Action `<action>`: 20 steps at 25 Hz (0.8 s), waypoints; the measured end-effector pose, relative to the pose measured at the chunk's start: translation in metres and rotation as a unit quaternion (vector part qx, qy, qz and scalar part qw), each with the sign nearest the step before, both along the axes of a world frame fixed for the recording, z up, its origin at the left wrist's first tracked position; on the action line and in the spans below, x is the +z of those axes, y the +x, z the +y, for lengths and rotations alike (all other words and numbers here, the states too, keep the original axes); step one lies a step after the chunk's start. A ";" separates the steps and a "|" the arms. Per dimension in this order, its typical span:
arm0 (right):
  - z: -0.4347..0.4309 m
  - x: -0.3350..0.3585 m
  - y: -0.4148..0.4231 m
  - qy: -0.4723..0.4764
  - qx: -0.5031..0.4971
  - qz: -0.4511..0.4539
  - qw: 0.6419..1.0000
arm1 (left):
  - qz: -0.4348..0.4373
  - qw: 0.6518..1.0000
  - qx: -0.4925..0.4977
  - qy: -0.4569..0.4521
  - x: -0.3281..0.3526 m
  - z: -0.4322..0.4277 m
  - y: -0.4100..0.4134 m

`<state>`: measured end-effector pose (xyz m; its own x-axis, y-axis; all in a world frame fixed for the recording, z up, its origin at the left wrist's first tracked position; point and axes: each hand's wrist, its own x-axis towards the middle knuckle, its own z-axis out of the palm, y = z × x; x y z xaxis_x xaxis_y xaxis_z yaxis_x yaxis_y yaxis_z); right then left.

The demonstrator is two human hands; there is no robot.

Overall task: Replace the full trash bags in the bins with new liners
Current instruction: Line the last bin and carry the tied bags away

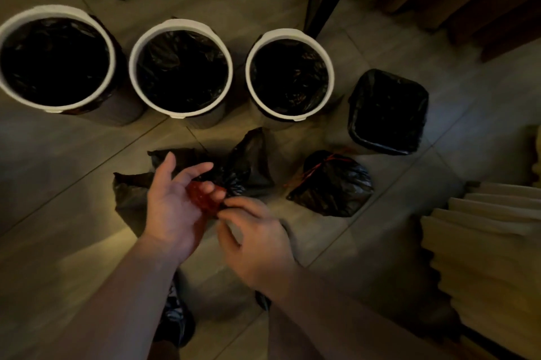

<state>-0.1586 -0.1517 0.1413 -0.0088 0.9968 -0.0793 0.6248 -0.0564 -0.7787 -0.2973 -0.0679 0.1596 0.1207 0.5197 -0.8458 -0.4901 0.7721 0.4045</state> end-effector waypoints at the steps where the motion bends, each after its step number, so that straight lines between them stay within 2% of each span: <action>1: -0.004 -0.009 0.020 -0.040 -0.029 0.002 0.999 | 0.010 1.000 -0.008 0.013 -0.002 0.001 0.005; 3: -0.003 -0.031 0.076 -0.185 -0.104 -0.017 0.977 | 0.030 0.999 -0.024 0.034 -0.007 0.001 0.016; 5: 0.011 -0.065 0.148 -0.306 -0.179 -0.058 0.933 | 0.057 0.996 -0.039 0.050 -0.015 0.000 0.029; 8: 0.050 -0.122 0.241 -0.386 -0.206 -0.147 0.887 | 0.071 0.993 -0.050 0.078 -0.033 0.004 0.043; 12: 0.095 -0.200 0.307 -0.444 -0.106 -0.234 0.858 | 0.055 0.991 -0.058 0.110 -0.068 0.016 0.050; 15: 0.122 -0.247 0.322 -0.436 -0.009 -0.301 0.848 | 0.068 0.989 -0.075 0.110 -0.091 0.024 0.054; 17: 0.133 -0.266 0.321 -0.444 0.043 -0.340 0.828 | 0.076 0.989 -0.073 0.104 -0.101 0.025 0.057; 20: 0.135 -0.264 0.319 -0.417 0.017 -0.407 0.812 | 0.082 0.990 -0.064 0.094 -0.106 0.025 0.067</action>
